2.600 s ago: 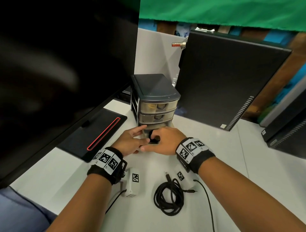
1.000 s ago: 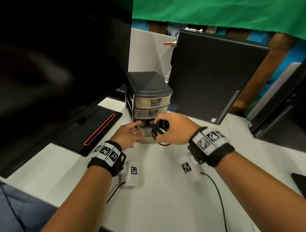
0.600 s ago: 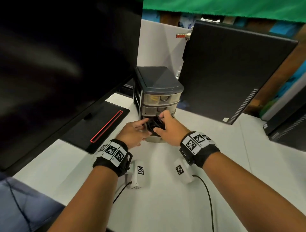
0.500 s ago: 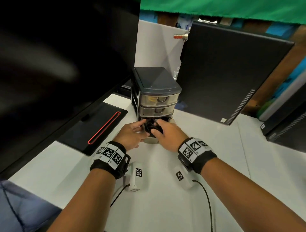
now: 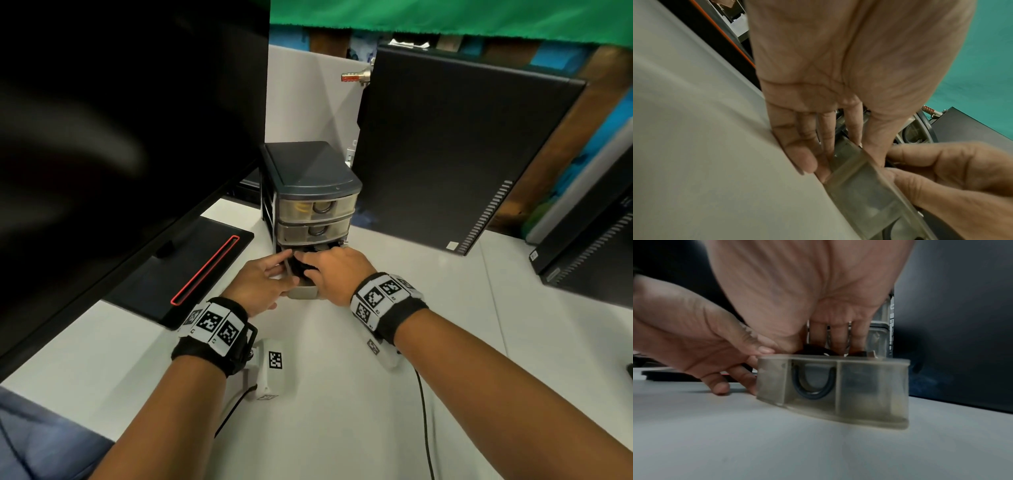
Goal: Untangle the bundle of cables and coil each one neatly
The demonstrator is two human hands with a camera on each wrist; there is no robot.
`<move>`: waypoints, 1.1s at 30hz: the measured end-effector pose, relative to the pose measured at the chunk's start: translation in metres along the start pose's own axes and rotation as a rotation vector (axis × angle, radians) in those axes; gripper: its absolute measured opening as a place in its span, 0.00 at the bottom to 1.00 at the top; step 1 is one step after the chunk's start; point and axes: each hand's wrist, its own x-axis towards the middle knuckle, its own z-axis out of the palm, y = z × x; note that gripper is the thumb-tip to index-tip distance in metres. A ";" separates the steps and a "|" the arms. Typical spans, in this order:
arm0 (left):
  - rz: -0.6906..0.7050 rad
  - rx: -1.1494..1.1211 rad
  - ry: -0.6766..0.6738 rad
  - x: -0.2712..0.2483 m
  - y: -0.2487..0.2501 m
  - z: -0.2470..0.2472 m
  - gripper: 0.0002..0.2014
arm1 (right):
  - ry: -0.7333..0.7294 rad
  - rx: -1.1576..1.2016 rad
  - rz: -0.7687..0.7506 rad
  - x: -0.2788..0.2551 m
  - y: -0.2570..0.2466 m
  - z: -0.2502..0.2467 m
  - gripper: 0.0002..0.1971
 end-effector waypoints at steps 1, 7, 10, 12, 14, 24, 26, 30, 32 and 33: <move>0.000 0.000 0.002 0.000 0.000 0.001 0.31 | 0.011 0.017 0.021 0.002 0.000 0.001 0.23; 0.006 0.009 0.001 0.000 -0.001 0.001 0.30 | -0.061 0.105 0.107 0.010 -0.008 0.004 0.22; 0.010 0.012 0.020 0.000 -0.001 0.002 0.29 | -0.110 0.178 0.056 0.005 -0.008 -0.004 0.20; 0.016 0.015 0.042 0.000 -0.001 0.004 0.27 | -0.138 0.238 0.042 0.000 -0.009 -0.005 0.22; 0.001 -0.015 0.069 0.001 0.001 0.006 0.25 | -0.176 0.272 0.055 -0.005 -0.009 0.002 0.23; -0.044 0.065 0.129 0.012 0.007 0.001 0.61 | -0.089 0.355 0.074 -0.011 -0.005 0.009 0.29; -0.019 0.101 0.113 0.016 0.009 -0.001 0.66 | 0.003 0.371 0.076 -0.011 -0.002 0.006 0.28; -0.004 0.110 0.111 0.023 0.009 -0.001 0.62 | 0.329 0.384 0.174 -0.014 0.018 0.003 0.19; 0.002 0.056 0.102 0.025 0.008 0.001 0.59 | 0.410 0.536 0.369 -0.011 0.035 0.002 0.17; 0.017 0.038 0.092 0.025 0.009 0.002 0.57 | 0.395 0.680 0.469 -0.007 0.043 0.001 0.20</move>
